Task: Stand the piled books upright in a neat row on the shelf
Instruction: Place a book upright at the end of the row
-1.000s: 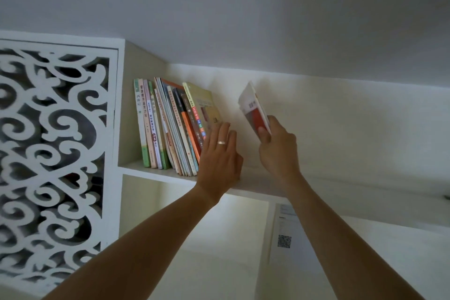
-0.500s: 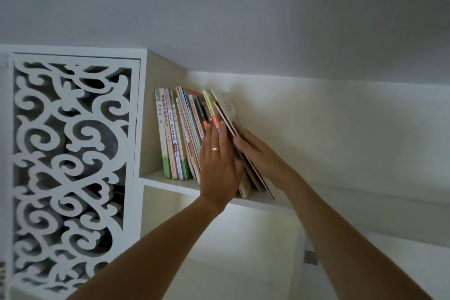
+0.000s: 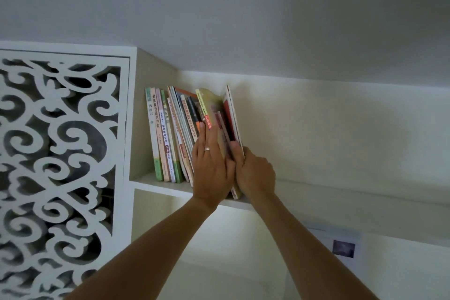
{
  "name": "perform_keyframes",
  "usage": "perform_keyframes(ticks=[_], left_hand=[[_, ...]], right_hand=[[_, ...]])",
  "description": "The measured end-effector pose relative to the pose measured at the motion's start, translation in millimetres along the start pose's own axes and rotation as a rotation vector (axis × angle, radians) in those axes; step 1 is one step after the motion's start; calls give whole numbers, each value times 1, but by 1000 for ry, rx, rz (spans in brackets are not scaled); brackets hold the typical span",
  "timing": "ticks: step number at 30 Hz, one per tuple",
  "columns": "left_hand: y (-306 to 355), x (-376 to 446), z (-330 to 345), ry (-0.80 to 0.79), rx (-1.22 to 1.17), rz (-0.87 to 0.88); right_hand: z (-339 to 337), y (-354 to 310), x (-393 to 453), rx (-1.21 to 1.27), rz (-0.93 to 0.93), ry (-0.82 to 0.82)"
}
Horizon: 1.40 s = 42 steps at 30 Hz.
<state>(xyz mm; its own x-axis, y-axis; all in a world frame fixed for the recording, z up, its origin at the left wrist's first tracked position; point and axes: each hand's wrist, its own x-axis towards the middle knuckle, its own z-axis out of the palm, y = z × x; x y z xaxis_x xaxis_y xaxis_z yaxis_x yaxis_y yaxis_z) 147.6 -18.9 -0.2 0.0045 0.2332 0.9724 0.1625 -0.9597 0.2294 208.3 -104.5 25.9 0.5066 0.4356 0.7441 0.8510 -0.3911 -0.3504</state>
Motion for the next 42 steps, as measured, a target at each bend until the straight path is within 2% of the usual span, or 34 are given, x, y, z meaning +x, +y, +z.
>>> perform_keyframes(ticks=[2, 6, 8, 12, 15, 18, 22, 25, 29, 32, 35, 38, 42], left_hand=[[0, -1, 0, -5, -23, -8], [-3, -3, 0, -44, -25, 29], [-6, -1, 1, -68, 12, 61], [-20, 12, 1, -89, 91, 142], [-21, 13, 1, -60, 71, 125], [-20, 9, 1, -27, -47, 107], [-9, 4, -1, 54, -251, -17], [10, 4, -3, 84, -383, -190], [37, -2, -5, 156, -465, -457], [45, -3, -8, 52, -418, -625], [34, 1, -16, -45, -279, -526], [35, -2, -27, -39, -256, -426], [41, -1, -27, -86, -232, -485]], right_hand=[[4, 4, -1, 6, -33, -11], [-1, 27, -5, 148, -43, -303], [-2, 31, -6, 195, -46, -355], [7, 24, -6, 130, -75, -269], [12, 23, -6, 57, -90, -246], [21, 31, -6, -102, -375, -109], [37, 45, 2, -216, -547, 74], [41, 48, 8, -229, -592, 149], [44, 55, 11, -175, -567, 52], [45, 55, 12, -174, -572, 20], [40, 50, 11, -176, -578, 55], [39, 49, 8, -212, -600, 64], [36, 50, 4, -173, -561, 54]])
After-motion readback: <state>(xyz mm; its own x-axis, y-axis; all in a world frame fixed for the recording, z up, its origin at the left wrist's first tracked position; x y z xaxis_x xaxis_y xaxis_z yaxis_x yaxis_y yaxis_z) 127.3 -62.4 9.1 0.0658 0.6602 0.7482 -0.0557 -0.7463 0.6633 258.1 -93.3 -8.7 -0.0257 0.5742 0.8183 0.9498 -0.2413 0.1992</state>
